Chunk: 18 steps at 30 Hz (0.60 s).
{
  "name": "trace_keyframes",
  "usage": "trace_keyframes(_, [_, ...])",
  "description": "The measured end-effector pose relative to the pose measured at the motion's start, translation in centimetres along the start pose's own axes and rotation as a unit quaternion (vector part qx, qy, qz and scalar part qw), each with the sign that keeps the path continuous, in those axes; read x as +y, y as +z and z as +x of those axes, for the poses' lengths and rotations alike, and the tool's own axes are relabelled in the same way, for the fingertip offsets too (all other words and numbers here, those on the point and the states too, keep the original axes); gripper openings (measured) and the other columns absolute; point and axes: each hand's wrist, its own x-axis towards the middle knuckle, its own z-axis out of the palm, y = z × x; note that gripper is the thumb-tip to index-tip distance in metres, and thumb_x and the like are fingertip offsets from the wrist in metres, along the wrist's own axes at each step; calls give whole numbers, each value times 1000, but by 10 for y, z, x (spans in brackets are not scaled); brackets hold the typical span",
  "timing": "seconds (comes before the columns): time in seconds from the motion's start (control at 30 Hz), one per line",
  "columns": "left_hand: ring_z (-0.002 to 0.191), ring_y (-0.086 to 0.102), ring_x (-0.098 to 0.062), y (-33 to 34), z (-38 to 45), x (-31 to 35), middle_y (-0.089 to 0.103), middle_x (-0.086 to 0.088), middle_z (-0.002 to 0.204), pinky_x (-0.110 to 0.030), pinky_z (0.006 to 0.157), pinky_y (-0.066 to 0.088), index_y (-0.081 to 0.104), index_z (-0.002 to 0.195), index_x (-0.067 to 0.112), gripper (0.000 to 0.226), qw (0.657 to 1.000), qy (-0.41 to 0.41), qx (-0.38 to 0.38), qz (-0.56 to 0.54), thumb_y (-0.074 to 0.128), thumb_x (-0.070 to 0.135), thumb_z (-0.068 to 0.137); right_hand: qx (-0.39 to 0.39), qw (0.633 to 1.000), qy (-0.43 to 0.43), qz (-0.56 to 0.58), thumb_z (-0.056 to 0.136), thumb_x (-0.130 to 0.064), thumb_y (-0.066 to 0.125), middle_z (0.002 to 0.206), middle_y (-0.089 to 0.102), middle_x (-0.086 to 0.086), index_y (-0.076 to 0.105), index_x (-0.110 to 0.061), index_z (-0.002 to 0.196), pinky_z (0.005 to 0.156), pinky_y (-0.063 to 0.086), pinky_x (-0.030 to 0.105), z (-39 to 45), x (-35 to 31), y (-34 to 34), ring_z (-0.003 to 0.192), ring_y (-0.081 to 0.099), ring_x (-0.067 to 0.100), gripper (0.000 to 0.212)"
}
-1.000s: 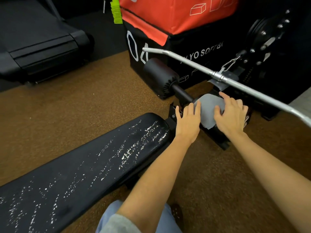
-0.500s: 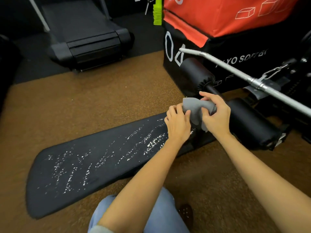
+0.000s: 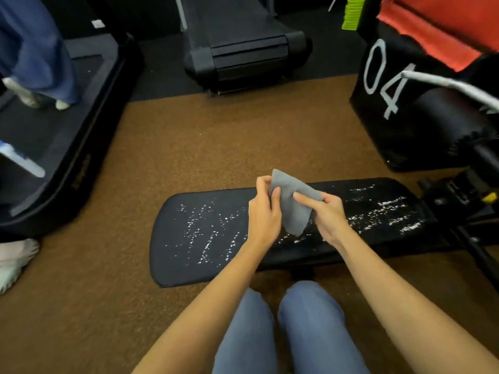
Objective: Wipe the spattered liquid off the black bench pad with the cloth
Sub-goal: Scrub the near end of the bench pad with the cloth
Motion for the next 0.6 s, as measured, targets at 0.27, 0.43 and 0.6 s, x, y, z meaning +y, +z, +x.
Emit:
trace_keyframes(0.27, [94, 61, -5, -116, -30, -94, 64, 17, 104, -38, 97, 41, 50, 127, 31, 24, 968, -61, 109, 218, 44, 29, 104, -38, 990, -7, -135, 77, -18, 77, 90, 71, 8, 68, -11, 89, 75, 54, 36, 33, 48, 95, 83, 66, 14, 17])
trace_keyframes(0.43, [133, 49, -14, -150, -60, -137, 57, 5, 140, -44, 113, 27, 51, 139, 23, 38, 917, -83, 135, 365, 43, 26, 103, -48, 936, -228, -264, 71, -17, 80, 73, 59, -17, 56, -20, 79, 61, 43, 11, 67, 54, 129, 69, 54, -5, 25])
trace_keyframes(0.6, [145, 37, -19, -165, -75, -158, 46, 0, 152, -50, 117, 23, 49, 144, 19, 51, 889, -134, 150, 412, 30, 35, 100, -208, 865, -204, -409, 66, -33, 84, 92, 64, -17, 58, -31, 88, 69, 49, 24, 75, 80, 154, 77, 58, 3, 34])
